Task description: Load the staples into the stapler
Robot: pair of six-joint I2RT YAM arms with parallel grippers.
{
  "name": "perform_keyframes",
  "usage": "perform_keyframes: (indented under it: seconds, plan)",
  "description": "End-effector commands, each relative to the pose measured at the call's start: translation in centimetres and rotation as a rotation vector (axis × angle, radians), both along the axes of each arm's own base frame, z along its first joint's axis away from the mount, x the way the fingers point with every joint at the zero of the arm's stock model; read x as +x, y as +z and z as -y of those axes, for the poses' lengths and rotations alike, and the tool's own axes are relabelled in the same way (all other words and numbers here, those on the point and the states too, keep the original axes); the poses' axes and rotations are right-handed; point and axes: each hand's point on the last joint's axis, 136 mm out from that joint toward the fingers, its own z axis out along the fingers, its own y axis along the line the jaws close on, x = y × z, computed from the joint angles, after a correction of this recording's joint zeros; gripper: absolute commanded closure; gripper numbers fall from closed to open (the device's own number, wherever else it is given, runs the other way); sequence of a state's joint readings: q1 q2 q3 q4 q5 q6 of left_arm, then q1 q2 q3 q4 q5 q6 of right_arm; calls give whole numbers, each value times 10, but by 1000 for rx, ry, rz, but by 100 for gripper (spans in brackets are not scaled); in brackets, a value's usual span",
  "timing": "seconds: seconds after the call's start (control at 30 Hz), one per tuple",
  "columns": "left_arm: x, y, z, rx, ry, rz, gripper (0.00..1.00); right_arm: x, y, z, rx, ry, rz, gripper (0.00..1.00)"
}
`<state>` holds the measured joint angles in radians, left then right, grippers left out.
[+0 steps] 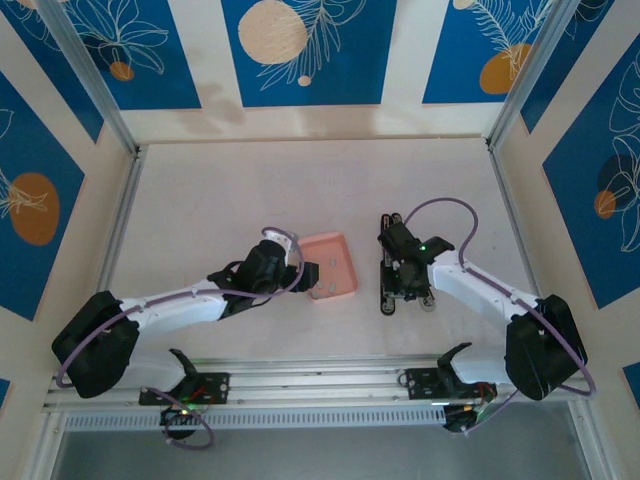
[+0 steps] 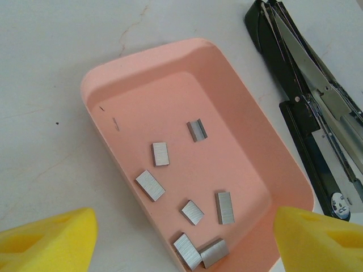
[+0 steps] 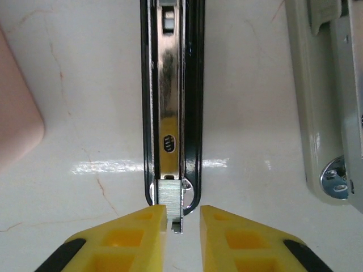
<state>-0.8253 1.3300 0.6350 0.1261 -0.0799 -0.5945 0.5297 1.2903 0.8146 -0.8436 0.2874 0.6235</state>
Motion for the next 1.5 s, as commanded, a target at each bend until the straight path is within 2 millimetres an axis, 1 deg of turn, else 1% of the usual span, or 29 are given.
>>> perform_keyframes:
  seconds: [0.0,0.33,0.4,0.47,0.6,0.7,0.8,0.87,0.93,1.03,1.2,1.33,1.47]
  plan:
    - [0,7,7,-11,-21,24,20,-12,-11,2,-4,-22,-67,78]
    - [-2,6,3,-7,-12,23,20,-15,-24,0,9,-25,-103,78]
    - [-2,6,2,-5,-9,23,20,-14,-24,-1,10,-22,-103,79]
    - [-2,6,2,-5,-10,25,20,-13,-19,-1,9,-17,-95,79]
    - [-3,7,2,-7,-10,25,20,-8,1,1,5,-11,-40,77]
    - [-3,7,1,-8,-10,26,19,-4,17,1,20,-17,2,73]
    - [-4,8,1,-11,-8,30,20,-4,23,-4,61,-20,16,66]
    - [-5,8,0,-12,-7,31,20,-5,22,-6,73,-27,6,61]
    - [-5,8,0,-13,-6,31,20,-7,15,-7,72,-32,-19,55]
    - [-5,8,-1,-14,-7,32,20,-9,5,-6,55,-38,-60,51]
    - [-5,8,-3,-12,0,37,20,-9,-7,-8,50,-39,-84,51]
    - [-5,6,-3,-6,2,36,20,-9,-16,-12,65,-36,-102,54]
    - [-5,5,-3,-3,0,33,20,-9,-24,-11,54,-36,-119,56]
